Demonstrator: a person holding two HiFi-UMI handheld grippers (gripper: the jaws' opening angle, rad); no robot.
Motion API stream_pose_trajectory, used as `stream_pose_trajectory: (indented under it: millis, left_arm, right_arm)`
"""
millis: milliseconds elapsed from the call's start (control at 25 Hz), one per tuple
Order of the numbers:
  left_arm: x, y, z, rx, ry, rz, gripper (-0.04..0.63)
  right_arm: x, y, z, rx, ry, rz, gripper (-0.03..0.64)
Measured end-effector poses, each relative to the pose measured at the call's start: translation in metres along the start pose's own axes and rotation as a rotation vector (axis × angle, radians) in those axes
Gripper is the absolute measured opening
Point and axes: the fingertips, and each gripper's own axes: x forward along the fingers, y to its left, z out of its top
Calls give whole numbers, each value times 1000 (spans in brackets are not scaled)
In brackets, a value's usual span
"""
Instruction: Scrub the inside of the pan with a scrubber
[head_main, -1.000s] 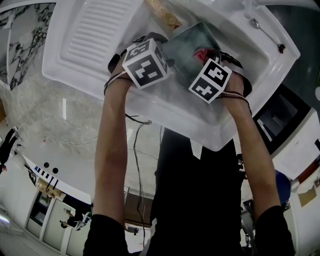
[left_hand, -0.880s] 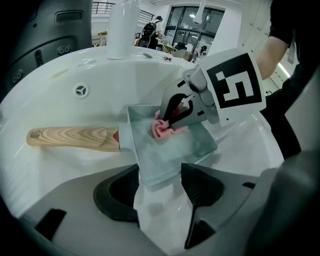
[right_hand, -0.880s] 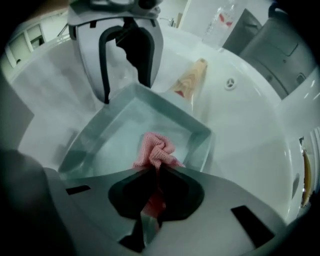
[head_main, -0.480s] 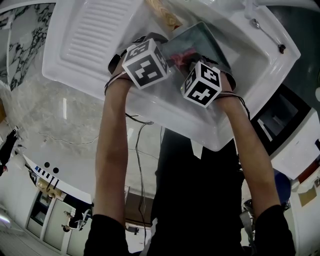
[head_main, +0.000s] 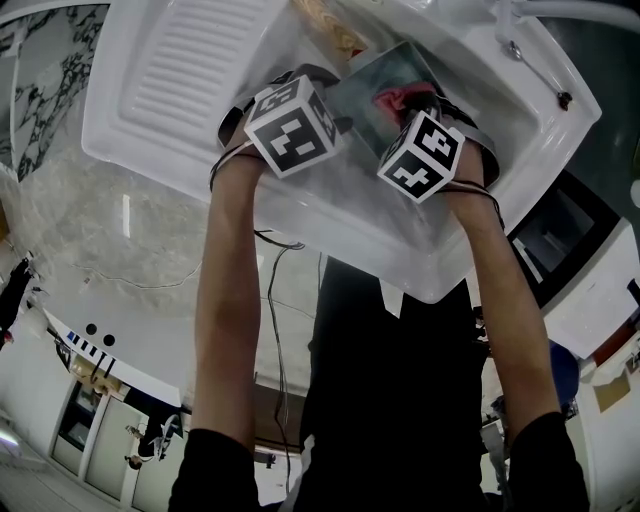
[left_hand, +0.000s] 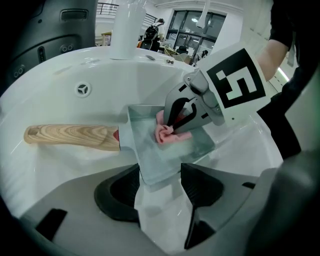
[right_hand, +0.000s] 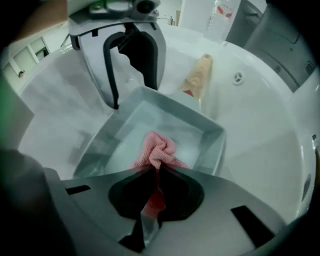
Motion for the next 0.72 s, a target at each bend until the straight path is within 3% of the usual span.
stream_pose_trajectory:
  millis: [200,320,400,520,720]
  left_arm:
    - [0,3,-1,-8,-4,7,275]
    - [0,3,0,-5,-3,9,275]
    - [0,4,0,-5,-4,12,276]
    - [0,4,-1,-8,-2,13,276]
    - [0,3,-2,-10,6,5,275]
  right_arm:
    - [1,-33,21,93,-115,-122,41]
    - [1,-45,41,158,-211,-132,41]
    - [1,-38,58,197,-275,-64,41]
    - [0,-1,84,169,-360,117,41]
    - [0,26,83,119,-346,221,40]
